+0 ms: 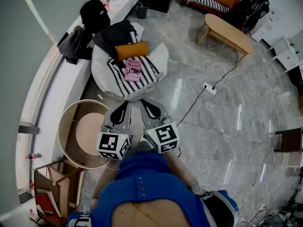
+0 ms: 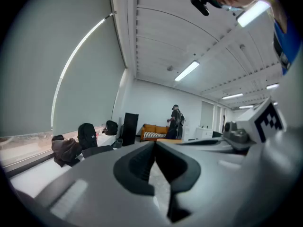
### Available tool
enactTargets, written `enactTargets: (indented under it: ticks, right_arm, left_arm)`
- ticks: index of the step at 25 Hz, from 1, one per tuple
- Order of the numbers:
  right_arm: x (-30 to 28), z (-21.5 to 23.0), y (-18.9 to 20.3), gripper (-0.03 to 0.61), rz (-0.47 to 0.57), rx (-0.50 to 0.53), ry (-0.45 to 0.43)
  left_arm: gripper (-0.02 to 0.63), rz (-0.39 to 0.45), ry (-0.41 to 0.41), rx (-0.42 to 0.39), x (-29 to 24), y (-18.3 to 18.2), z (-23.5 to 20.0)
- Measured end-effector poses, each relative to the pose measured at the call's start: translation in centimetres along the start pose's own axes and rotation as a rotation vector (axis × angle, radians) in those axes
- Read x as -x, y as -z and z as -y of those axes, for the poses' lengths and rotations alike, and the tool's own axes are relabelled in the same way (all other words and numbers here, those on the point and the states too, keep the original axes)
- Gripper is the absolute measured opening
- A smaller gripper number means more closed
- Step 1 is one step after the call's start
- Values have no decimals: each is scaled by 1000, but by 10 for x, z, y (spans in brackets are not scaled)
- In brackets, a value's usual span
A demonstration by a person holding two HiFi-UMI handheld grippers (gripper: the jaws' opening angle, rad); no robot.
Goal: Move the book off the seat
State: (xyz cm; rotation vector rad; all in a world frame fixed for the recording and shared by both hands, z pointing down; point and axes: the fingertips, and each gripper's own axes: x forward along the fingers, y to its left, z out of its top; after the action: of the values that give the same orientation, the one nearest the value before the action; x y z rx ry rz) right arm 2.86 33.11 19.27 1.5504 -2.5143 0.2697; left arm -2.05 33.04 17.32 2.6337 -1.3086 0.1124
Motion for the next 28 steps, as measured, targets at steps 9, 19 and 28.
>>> enactTargets:
  ticks: [9, 19, 28]
  right_arm:
    - [2, 24, 6, -2, 21, -103, 12]
    - [3, 59, 13, -1, 2, -76, -31]
    - [-26, 94, 1, -2, 10, -80, -71]
  left_arm:
    - [2, 3, 16, 47, -10, 4, 3]
    - [2, 21, -10, 92, -44, 7, 18]
    - [2, 15, -49, 144, -89, 6, -5]
